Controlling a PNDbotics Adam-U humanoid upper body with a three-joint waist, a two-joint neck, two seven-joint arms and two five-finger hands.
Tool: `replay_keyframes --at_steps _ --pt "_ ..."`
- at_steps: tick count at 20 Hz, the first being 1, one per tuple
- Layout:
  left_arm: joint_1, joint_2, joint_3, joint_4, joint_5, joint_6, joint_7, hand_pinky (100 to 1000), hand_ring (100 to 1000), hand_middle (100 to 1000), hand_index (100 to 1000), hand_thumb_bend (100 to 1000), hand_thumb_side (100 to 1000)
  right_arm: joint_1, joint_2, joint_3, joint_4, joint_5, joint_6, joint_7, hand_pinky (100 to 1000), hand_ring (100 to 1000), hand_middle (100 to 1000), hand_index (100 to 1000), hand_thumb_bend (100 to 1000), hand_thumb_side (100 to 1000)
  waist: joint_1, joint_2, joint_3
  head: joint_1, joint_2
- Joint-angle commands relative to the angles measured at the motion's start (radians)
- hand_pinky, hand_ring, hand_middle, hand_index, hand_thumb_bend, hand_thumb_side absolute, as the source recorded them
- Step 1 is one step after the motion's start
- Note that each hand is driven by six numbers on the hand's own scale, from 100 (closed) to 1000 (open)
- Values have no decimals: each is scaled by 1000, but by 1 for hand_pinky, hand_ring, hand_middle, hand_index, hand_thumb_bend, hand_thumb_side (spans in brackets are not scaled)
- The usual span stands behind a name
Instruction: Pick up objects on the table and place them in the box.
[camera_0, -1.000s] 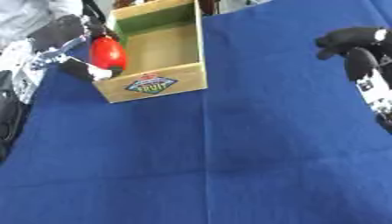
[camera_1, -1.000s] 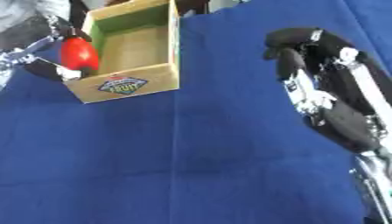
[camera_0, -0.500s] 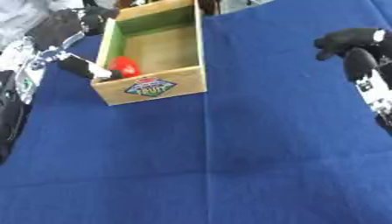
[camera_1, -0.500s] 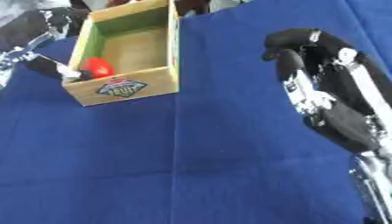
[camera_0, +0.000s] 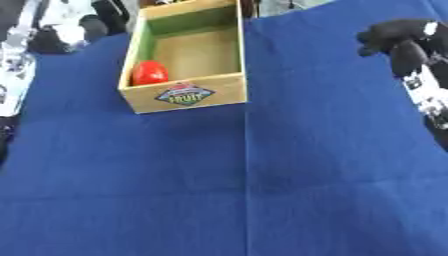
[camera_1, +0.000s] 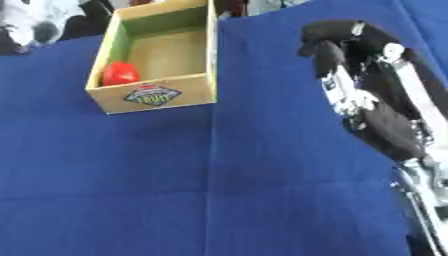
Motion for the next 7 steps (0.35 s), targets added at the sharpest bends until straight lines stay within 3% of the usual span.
replay_keyframes --at_steps 1,7 --pt "54 45 32 -181 166 65 -57 194 467 562 855 706 939 -8 10 -17 -19 6 -3 -20 939 841 610 775 100 602 -17 -35 10 -13 13" --pt "200 -9 87 -389 381 192 -179 236 452 530 820 647 871 -12 30 -32 -19 12 -8 -48 936 841 613 776 100 615 -53 -58 39 -31 24"
